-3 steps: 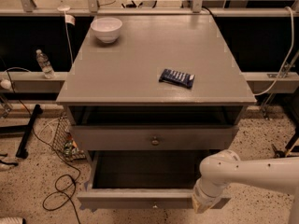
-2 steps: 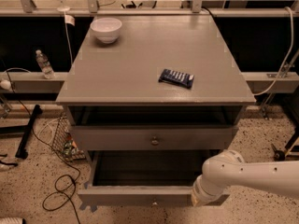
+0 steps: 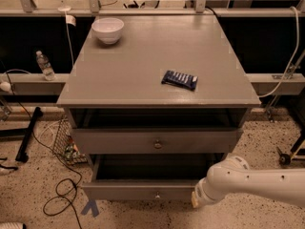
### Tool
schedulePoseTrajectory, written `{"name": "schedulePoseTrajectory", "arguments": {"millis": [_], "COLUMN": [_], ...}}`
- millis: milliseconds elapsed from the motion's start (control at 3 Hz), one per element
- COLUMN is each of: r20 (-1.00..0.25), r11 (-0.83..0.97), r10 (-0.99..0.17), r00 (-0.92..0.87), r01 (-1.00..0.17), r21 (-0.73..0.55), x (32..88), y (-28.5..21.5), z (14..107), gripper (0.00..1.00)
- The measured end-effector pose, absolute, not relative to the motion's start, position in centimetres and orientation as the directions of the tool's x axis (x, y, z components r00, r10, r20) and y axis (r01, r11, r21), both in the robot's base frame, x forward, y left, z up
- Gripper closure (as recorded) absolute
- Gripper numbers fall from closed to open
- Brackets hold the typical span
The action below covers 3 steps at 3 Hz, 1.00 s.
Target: Close middle drawer
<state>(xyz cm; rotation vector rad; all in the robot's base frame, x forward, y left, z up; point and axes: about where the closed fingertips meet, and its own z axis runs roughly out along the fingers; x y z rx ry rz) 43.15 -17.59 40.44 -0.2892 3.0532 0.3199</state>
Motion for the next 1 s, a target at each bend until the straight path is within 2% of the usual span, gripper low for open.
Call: {"name": "schedulePoseTrajectory", "arguments": {"millis": [1000], "r20": [-0.229], "r11": [0.948], "r10": [-0.139], "r00": [-0.964], "r01": [-0.196], "r21": [0.25], "x": [49.7], "y": [-15.8], "z": [35.9], "gripper": [1.0]}}
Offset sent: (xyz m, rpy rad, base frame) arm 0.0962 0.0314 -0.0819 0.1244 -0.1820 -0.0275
